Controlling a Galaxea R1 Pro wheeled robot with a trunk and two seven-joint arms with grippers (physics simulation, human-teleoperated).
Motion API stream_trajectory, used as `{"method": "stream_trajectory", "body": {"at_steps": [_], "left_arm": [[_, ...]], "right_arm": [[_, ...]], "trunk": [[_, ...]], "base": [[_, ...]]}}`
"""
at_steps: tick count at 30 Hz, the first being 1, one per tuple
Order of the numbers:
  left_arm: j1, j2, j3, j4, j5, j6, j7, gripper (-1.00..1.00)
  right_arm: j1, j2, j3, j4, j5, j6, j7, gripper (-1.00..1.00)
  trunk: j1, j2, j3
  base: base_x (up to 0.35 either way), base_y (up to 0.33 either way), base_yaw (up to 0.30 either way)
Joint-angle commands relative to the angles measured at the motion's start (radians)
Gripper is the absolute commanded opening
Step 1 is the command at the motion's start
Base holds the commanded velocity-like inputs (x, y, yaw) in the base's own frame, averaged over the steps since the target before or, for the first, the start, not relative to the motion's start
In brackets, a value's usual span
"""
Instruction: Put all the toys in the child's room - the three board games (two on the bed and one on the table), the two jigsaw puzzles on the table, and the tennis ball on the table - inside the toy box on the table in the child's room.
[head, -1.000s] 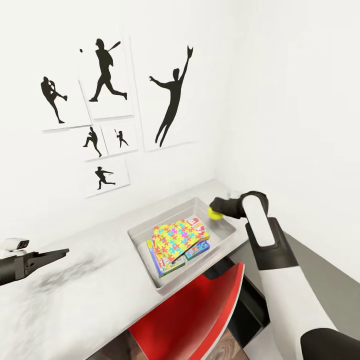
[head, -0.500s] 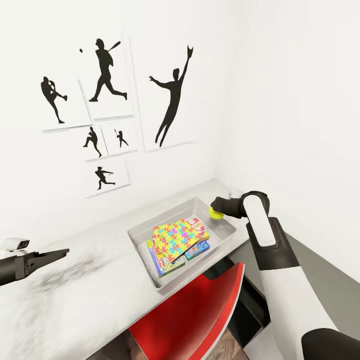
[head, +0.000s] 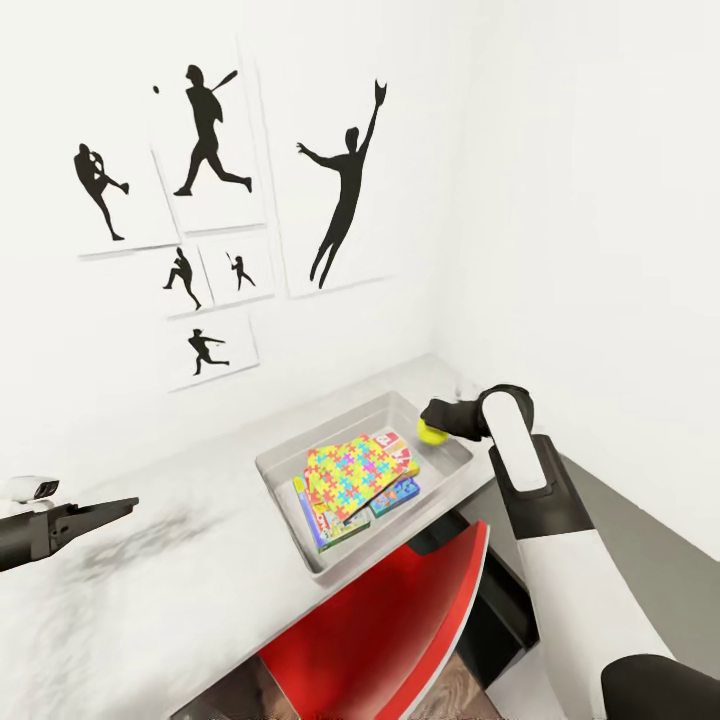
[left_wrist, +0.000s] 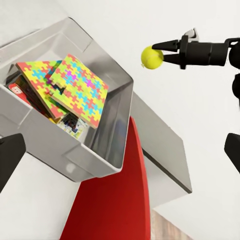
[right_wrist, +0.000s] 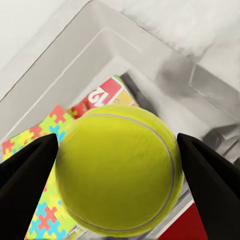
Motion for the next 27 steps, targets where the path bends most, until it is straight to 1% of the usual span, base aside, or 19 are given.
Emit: {"method": "stream_trajectory", "body": {"at_steps": [1, 3, 8, 13, 18, 27], "left_arm": [[-0.001, 0.000, 0.000, 0.000, -0.001, 0.011, -0.004, 1.00], [-0.001, 0.000, 0.000, 0.000, -0.001, 0.011, -0.004, 1.00], [-0.001, 0.000, 0.000, 0.001, -0.001, 0.011, -0.004, 1.00], [-0.001, 0.000, 0.000, 0.000, -0.001, 0.011, -0.004, 1.00], [-0.001, 0.000, 0.000, 0.001, -0.001, 0.011, -0.004, 1.00], [-0.001, 0.000, 0.000, 0.000, -0.001, 0.011, -0.004, 1.00]], "right_arm": [[-0.003, 0.001, 0.000, 0.015, -0.009, 0.002, -0.011, -1.00], [-0.005, 0.000, 0.000, 0.035, -0.008, 0.002, -0.012, -1.00], [-0.015, -0.002, 0.000, 0.049, -0.006, 0.002, -0.014, -1.00], [-0.047, -0.005, 0.000, 0.052, -0.005, 0.002, -0.015, -1.00], [-0.066, -0.008, 0.000, 0.057, -0.005, 0.002, -0.017, -1.00], [-0.084, -0.008, -0.001, 0.110, -0.003, 0.002, -0.017, -1.00]], "trunk": [[0.001, -0.002, -0.004], [0.001, -0.002, -0.007], [0.001, -0.002, -0.015], [0.001, -0.002, -0.023], [0.001, -0.002, -0.031], [0.001, -0.002, -0.046]], "base": [[0.000, 0.000, 0.000], [0.000, 0.000, 0.000], [0.000, 0.000, 0.000], [0.000, 0.000, 0.000], [0.000, 0.000, 0.000], [0.000, 0.000, 0.000]]}}
